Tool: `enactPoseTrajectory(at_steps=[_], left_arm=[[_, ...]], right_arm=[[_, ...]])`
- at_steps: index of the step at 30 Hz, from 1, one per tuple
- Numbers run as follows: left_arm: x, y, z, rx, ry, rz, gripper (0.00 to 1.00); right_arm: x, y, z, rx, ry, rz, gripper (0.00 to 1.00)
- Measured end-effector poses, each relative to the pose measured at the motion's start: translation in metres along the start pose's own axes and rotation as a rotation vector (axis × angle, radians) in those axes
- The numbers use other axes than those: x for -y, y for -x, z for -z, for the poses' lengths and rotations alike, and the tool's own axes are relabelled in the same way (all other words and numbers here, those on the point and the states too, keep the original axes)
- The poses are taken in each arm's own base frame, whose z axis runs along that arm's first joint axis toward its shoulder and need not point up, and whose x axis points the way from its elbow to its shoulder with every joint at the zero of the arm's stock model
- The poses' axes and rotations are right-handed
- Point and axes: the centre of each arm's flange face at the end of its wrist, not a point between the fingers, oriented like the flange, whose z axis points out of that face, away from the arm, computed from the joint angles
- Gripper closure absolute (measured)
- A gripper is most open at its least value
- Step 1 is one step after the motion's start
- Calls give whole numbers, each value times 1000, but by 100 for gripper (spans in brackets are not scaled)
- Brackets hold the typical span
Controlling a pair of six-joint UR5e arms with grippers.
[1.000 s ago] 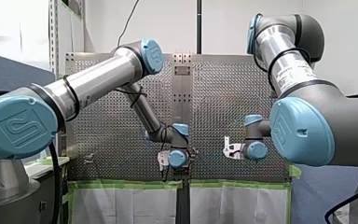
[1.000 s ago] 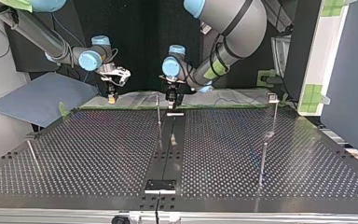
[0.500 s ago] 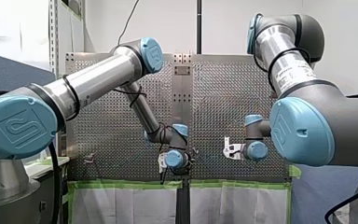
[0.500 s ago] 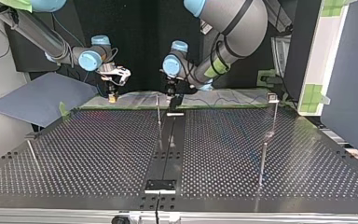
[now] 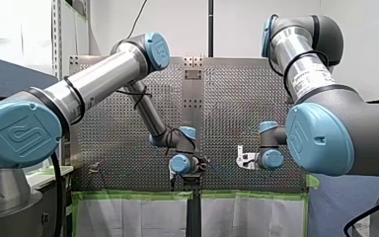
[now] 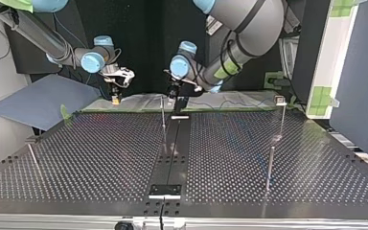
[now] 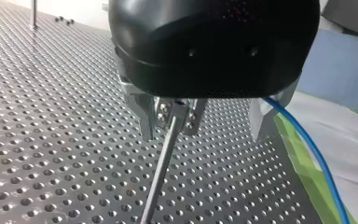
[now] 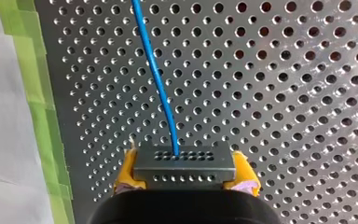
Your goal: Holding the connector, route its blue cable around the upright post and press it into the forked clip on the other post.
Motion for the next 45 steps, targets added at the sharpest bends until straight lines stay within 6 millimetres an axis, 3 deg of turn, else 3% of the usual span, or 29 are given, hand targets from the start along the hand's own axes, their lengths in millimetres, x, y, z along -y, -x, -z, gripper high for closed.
enactPoseTrajectory(at_steps=[11, 23, 45], left_arm=[[-2, -6, 8, -4, -28, 4, 0], [5, 11, 17, 17, -60, 4, 0], [6, -1, 30, -12, -67, -23, 0]], right_arm=[[1, 1, 1, 7, -3, 0, 79], [1, 1, 1, 13, -3, -1, 79], [0, 2, 2, 17, -4, -2, 79]])
